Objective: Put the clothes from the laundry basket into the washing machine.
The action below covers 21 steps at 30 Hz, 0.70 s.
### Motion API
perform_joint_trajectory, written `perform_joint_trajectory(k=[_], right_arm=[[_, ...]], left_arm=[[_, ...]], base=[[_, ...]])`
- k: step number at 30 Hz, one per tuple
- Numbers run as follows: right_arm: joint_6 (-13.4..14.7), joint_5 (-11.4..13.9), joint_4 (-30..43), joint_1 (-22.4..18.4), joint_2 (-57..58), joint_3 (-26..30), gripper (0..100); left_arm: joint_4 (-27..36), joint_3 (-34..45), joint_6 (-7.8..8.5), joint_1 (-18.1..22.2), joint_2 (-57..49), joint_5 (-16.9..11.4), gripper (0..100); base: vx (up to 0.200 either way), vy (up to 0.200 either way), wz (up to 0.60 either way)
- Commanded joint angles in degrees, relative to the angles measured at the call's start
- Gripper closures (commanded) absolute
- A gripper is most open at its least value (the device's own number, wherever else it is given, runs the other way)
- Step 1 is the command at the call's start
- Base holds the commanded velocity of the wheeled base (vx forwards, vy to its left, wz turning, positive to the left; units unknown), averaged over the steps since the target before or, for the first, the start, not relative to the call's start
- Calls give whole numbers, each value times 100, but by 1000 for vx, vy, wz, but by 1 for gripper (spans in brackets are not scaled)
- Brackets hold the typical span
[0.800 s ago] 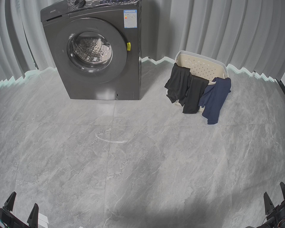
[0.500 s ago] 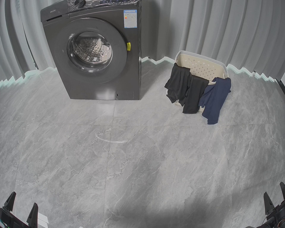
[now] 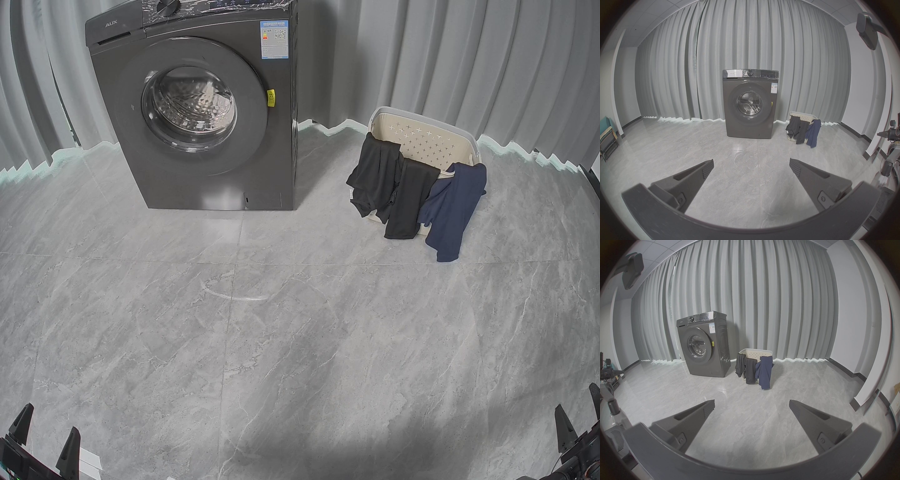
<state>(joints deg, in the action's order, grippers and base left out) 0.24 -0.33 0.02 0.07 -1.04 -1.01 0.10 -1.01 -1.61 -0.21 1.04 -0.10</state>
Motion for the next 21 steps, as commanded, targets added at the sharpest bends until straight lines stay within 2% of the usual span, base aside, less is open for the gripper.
perform_joint_trajectory(k=[1, 21], right_arm=[[11, -2, -2, 1, 86, 101, 0], [11, -11, -2, 1, 86, 101, 0]], left_arm=[[-1, 101, 3, 3, -86, 1, 0], [-1, 101, -24, 3, -86, 1, 0]], base=[[200, 0, 0], [200, 0, 0]])
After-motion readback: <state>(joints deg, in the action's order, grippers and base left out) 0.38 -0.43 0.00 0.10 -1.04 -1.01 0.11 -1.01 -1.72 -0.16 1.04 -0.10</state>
